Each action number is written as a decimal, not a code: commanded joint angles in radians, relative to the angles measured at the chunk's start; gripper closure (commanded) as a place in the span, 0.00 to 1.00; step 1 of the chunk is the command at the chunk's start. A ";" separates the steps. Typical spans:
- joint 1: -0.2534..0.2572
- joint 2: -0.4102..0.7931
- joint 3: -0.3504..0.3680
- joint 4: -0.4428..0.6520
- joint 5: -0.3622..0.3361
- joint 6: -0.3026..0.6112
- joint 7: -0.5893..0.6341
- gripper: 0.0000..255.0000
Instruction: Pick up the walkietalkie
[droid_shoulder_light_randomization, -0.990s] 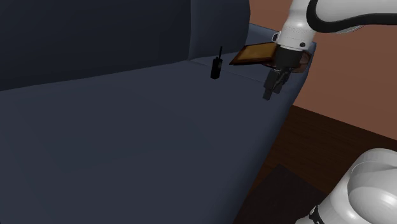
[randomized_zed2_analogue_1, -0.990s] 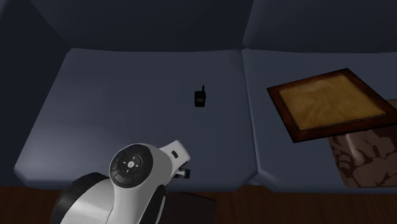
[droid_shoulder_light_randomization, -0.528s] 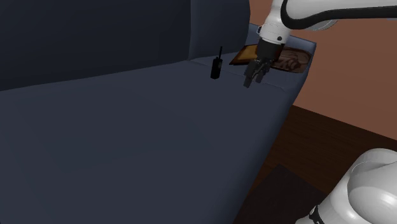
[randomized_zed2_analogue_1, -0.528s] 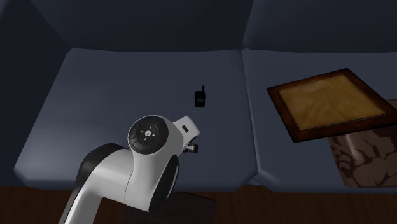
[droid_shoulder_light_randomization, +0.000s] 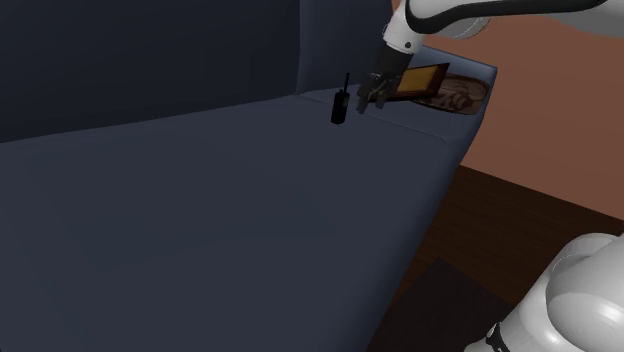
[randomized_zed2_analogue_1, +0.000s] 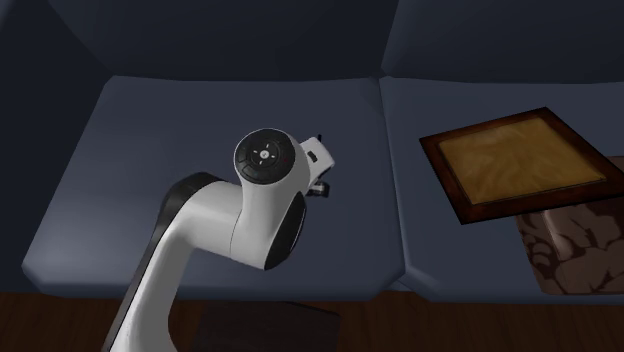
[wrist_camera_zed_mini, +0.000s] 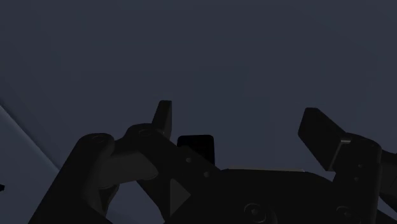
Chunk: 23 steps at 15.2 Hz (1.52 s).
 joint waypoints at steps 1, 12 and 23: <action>0.001 0.056 -0.003 0.061 0.007 0.026 -0.002 0.00; -0.006 0.278 -0.019 0.314 0.046 0.109 -0.029 0.00; -0.006 0.270 -0.019 0.244 0.048 0.171 -0.033 1.00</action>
